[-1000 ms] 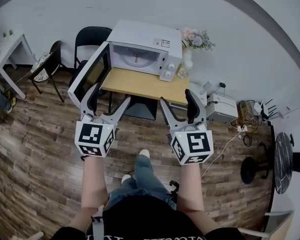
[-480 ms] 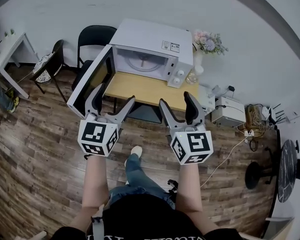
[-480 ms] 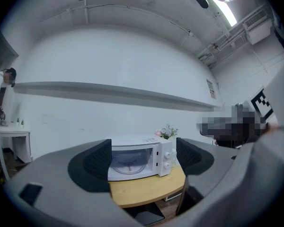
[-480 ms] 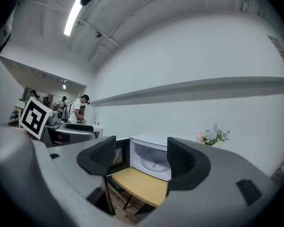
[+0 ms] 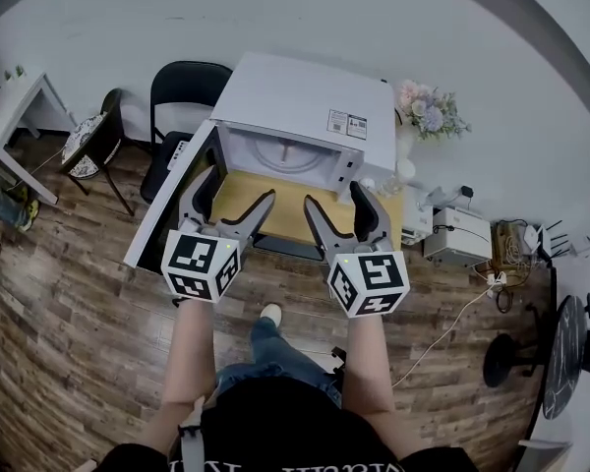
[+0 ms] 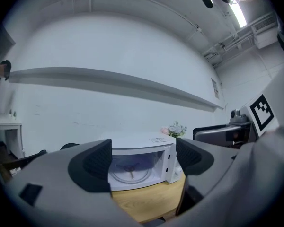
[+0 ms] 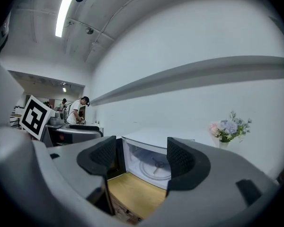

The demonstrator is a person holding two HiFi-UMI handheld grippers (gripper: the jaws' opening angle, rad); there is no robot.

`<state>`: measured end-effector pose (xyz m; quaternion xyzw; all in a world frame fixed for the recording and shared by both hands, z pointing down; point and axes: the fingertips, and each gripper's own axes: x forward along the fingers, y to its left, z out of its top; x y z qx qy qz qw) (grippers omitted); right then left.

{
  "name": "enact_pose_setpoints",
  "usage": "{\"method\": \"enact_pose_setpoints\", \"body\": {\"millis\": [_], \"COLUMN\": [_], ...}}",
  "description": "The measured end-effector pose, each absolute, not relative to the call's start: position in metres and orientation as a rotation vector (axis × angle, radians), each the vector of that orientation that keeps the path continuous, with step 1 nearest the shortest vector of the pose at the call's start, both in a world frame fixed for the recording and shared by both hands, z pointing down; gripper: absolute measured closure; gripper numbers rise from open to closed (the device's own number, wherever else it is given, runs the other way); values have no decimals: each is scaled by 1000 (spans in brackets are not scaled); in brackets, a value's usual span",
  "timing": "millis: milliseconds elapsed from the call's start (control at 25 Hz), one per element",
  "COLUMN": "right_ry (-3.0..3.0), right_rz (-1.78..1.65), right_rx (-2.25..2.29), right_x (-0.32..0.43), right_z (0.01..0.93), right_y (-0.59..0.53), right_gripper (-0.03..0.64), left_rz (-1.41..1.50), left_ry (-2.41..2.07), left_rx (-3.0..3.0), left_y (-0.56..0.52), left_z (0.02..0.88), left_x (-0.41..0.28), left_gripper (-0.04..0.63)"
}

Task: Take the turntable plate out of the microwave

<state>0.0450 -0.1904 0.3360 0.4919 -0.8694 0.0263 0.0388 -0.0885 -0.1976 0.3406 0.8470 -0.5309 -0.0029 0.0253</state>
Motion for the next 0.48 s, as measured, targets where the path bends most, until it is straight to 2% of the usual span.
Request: {"method": "enact_pose_setpoints", "body": {"millis": [480], "right_ry": [-2634], "right_rz": [282], "right_rx": [1421], "right_x": [34], "right_z": [402], "right_y": [-280], "right_gripper": [279], "left_rz": [100], "left_ry": [-1558], "left_rx": [2516], "left_y": [-290], "left_z": [397], "left_x": [-88], "left_gripper": [170]}}
